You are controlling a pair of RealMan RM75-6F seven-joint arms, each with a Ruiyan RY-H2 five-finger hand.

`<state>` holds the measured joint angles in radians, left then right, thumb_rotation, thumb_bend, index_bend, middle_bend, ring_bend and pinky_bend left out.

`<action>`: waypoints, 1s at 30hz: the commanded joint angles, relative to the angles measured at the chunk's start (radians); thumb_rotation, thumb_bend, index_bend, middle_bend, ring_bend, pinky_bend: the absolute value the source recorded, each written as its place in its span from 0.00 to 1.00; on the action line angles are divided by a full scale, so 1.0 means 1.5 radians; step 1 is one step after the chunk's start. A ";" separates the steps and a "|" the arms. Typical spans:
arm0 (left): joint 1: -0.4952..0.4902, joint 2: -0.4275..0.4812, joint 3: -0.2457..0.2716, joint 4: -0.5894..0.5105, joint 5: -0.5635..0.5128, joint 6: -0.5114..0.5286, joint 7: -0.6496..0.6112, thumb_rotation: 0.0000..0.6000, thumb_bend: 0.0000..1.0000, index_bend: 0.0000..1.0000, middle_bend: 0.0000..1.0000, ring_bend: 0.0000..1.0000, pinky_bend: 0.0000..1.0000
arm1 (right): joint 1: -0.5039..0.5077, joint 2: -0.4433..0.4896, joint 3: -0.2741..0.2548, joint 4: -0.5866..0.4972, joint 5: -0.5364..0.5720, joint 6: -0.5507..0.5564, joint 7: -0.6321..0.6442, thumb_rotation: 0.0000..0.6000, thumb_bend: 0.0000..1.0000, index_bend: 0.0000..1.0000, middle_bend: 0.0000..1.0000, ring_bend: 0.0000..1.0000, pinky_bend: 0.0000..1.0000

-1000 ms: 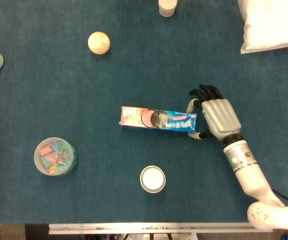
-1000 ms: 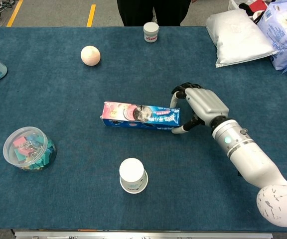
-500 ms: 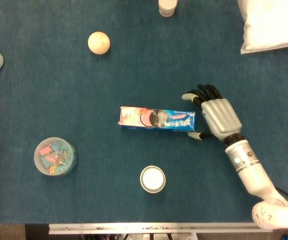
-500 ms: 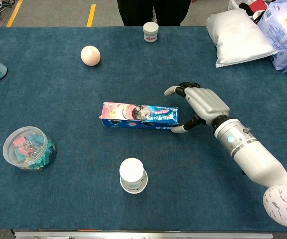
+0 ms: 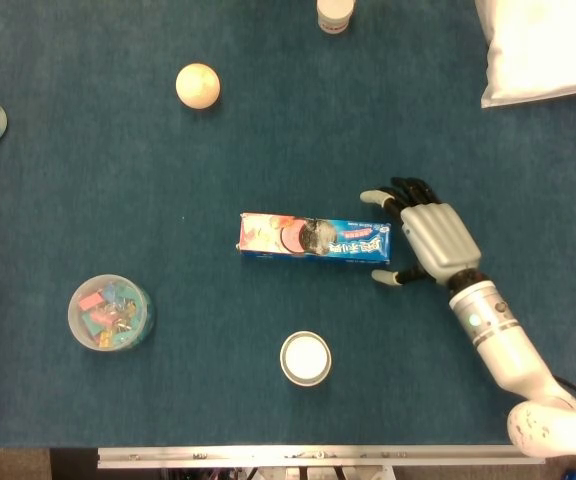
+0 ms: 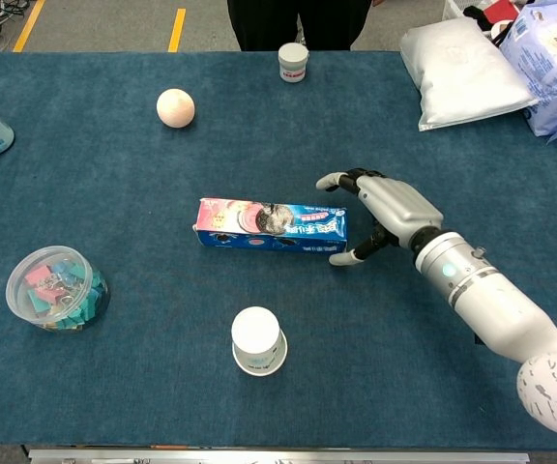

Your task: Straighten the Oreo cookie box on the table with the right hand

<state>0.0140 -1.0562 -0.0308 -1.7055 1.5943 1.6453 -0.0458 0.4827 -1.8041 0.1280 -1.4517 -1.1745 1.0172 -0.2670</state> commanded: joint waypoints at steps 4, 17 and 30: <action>0.000 0.000 0.000 0.000 -0.001 -0.001 0.001 1.00 0.28 0.68 0.56 0.38 0.50 | -0.001 -0.002 0.003 -0.004 0.002 0.004 0.014 1.00 0.00 0.23 0.21 0.07 0.07; 0.000 0.000 0.000 0.000 0.001 0.001 0.001 1.00 0.28 0.68 0.56 0.38 0.50 | -0.004 -0.010 0.002 0.002 -0.001 0.015 0.028 1.00 0.12 0.52 0.22 0.07 0.07; 0.000 0.000 0.001 0.000 0.001 0.000 0.002 1.00 0.28 0.68 0.56 0.38 0.50 | -0.003 -0.004 -0.007 0.012 -0.030 0.013 0.066 1.00 0.00 0.46 0.22 0.07 0.07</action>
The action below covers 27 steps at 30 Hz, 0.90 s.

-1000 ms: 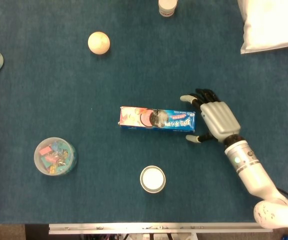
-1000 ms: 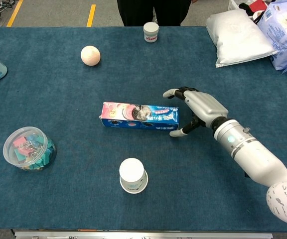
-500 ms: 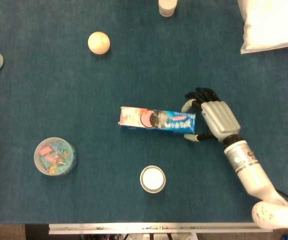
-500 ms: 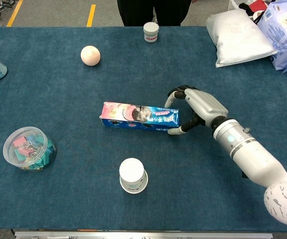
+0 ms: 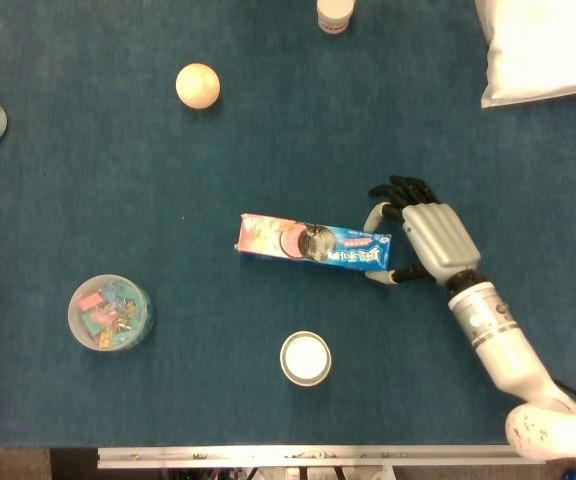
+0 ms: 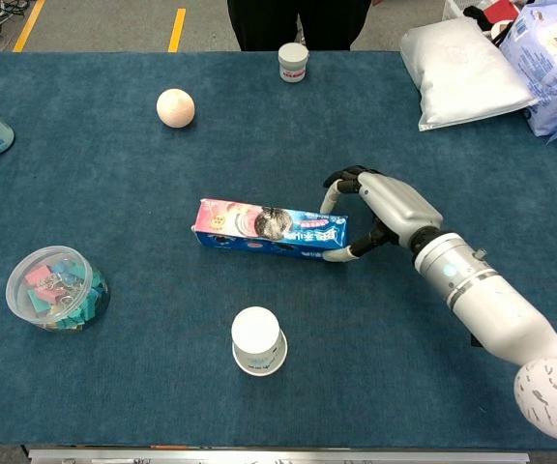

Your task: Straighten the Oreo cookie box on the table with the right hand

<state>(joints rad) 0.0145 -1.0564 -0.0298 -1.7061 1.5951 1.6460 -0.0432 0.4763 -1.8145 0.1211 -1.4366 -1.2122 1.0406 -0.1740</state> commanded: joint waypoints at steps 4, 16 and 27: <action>0.000 0.000 0.000 0.000 0.000 -0.001 0.000 1.00 0.28 0.68 0.56 0.38 0.50 | 0.003 0.006 -0.005 0.003 -0.012 -0.006 0.012 1.00 0.00 0.32 0.22 0.07 0.07; 0.000 -0.001 0.000 0.000 0.000 0.000 0.001 1.00 0.28 0.68 0.56 0.38 0.50 | 0.001 0.033 -0.014 -0.020 -0.039 0.000 0.028 1.00 0.00 0.16 0.20 0.06 0.06; -0.001 -0.001 0.000 0.000 0.000 0.000 0.002 1.00 0.28 0.68 0.56 0.38 0.50 | -0.009 0.110 -0.036 -0.104 -0.072 0.000 0.065 1.00 0.00 0.15 0.19 0.05 0.05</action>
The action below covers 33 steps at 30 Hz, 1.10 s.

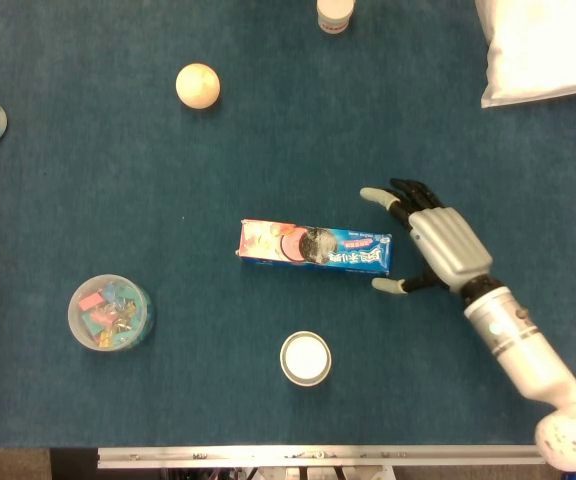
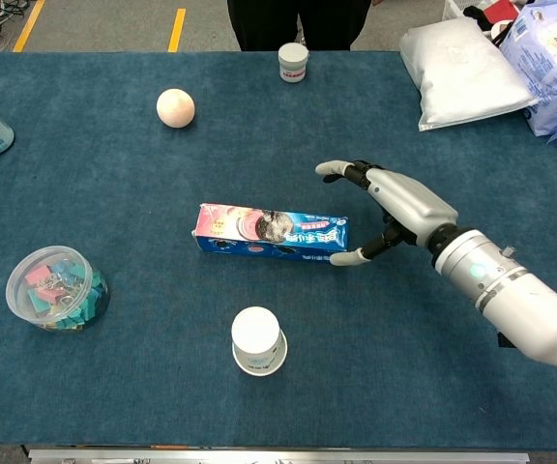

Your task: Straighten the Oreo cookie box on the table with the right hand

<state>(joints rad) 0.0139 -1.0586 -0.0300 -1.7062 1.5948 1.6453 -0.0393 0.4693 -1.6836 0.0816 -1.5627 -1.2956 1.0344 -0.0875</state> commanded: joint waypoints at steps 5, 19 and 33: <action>0.000 0.001 -0.001 -0.001 0.000 0.001 -0.003 1.00 0.28 0.68 0.56 0.38 0.50 | -0.008 0.085 -0.041 -0.045 -0.077 0.018 0.002 1.00 0.00 0.15 0.17 0.03 0.05; -0.003 -0.002 -0.003 0.001 -0.002 -0.002 -0.004 1.00 0.28 0.68 0.56 0.38 0.50 | -0.026 0.297 -0.116 -0.114 -0.154 0.029 -0.047 1.00 0.00 0.27 0.17 0.03 0.05; -0.023 -0.017 -0.009 0.021 -0.026 -0.043 -0.011 1.00 0.28 0.68 0.56 0.38 0.50 | -0.087 0.382 -0.128 -0.172 -0.121 0.088 -0.122 1.00 0.00 0.30 0.19 0.03 0.05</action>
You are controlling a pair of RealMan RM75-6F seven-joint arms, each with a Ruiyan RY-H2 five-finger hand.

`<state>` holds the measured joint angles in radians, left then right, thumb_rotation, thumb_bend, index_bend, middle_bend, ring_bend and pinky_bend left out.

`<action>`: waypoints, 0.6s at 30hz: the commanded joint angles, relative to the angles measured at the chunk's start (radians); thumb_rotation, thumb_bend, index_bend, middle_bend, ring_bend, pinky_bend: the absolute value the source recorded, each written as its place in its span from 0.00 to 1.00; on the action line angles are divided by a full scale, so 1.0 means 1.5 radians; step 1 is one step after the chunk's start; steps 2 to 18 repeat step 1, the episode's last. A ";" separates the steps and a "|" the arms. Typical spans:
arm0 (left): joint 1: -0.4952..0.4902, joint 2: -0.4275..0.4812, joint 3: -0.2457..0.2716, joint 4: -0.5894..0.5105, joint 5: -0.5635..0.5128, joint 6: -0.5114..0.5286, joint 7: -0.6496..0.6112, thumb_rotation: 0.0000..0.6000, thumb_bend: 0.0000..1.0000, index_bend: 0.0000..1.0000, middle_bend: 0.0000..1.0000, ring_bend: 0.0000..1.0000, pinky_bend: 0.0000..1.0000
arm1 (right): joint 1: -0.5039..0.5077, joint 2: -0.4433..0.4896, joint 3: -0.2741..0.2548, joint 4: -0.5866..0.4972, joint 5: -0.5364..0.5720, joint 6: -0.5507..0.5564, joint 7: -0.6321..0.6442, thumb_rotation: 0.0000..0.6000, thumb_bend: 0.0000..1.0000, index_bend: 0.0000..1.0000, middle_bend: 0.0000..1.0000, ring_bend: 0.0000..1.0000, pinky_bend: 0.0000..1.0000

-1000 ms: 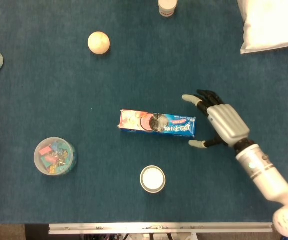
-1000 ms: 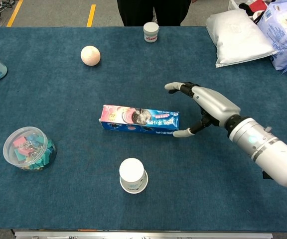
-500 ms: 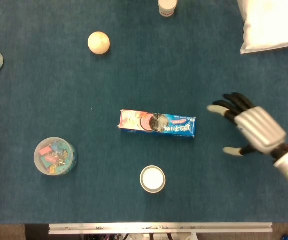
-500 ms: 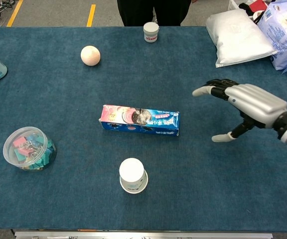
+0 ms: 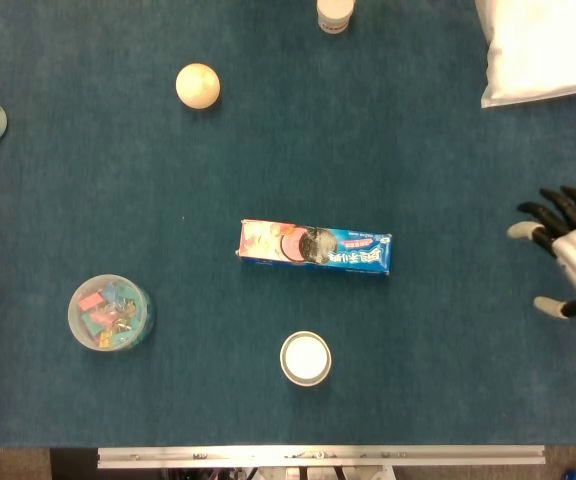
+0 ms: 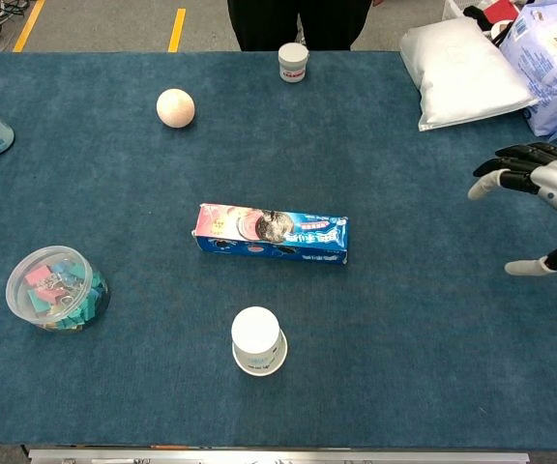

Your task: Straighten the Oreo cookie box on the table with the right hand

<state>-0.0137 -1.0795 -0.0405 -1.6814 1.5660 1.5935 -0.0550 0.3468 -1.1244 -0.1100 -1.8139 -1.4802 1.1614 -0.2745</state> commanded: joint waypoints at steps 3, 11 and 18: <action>-0.006 -0.005 -0.003 0.007 -0.008 -0.009 -0.001 1.00 0.28 0.68 0.56 0.38 0.50 | -0.008 0.012 0.000 -0.005 0.001 0.007 0.004 1.00 0.00 0.30 0.19 0.03 0.05; -0.006 -0.005 -0.003 0.007 -0.008 -0.009 -0.001 1.00 0.28 0.68 0.56 0.38 0.50 | -0.008 0.012 0.000 -0.005 0.001 0.007 0.004 1.00 0.00 0.30 0.19 0.03 0.05; -0.006 -0.005 -0.003 0.007 -0.008 -0.009 -0.001 1.00 0.28 0.68 0.56 0.38 0.50 | -0.008 0.012 0.000 -0.005 0.001 0.007 0.004 1.00 0.00 0.30 0.19 0.03 0.05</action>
